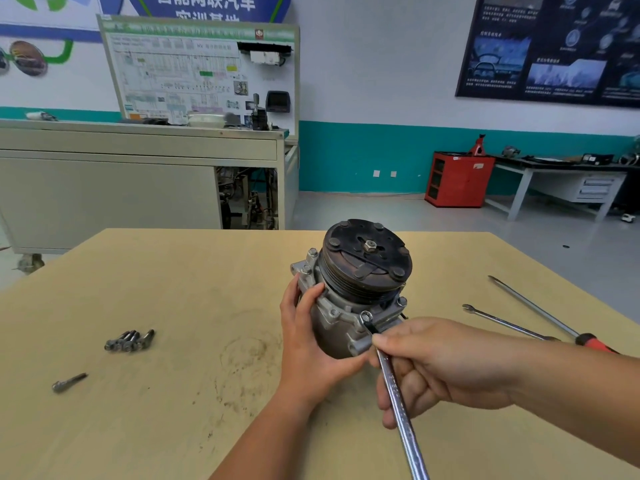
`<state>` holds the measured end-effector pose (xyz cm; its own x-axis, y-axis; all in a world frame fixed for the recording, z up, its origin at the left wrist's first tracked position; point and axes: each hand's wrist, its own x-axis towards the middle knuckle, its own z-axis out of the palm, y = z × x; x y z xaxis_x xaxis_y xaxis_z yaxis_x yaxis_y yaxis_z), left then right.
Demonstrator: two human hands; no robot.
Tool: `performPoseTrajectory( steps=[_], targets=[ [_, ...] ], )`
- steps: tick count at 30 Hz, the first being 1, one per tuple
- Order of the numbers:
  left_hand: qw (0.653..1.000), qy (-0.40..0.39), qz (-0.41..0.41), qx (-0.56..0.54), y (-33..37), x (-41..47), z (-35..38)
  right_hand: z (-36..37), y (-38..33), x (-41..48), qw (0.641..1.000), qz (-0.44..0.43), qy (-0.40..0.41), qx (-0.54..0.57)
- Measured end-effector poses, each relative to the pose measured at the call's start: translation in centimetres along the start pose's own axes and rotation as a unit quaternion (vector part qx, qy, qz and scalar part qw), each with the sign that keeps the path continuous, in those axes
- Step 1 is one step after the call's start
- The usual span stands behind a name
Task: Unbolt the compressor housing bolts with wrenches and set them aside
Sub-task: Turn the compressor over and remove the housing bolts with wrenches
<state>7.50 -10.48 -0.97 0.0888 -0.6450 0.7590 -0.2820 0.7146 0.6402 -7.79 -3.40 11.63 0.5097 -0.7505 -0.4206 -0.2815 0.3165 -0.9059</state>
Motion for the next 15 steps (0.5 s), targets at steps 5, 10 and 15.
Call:
performPoseTrajectory(
  steps=[5, 10, 15],
  targets=[
    [1.0, -0.011, 0.01, 0.011, -0.3, 0.0, -0.1, -1.9, -1.3, 0.2, 0.993, 0.053, -0.027, -0.104],
    [1.0, -0.016, 0.011, 0.013, -0.4, 0.0, -0.2, -5.7, -3.3, 0.1, 0.858, -0.02, 0.099, -0.504],
    [1.0, -0.018, 0.007, 0.014, -0.4, 0.0, -0.2, -6.9, -3.2, -1.0, 0.876, 0.013, 0.028, -0.481]
  ],
)
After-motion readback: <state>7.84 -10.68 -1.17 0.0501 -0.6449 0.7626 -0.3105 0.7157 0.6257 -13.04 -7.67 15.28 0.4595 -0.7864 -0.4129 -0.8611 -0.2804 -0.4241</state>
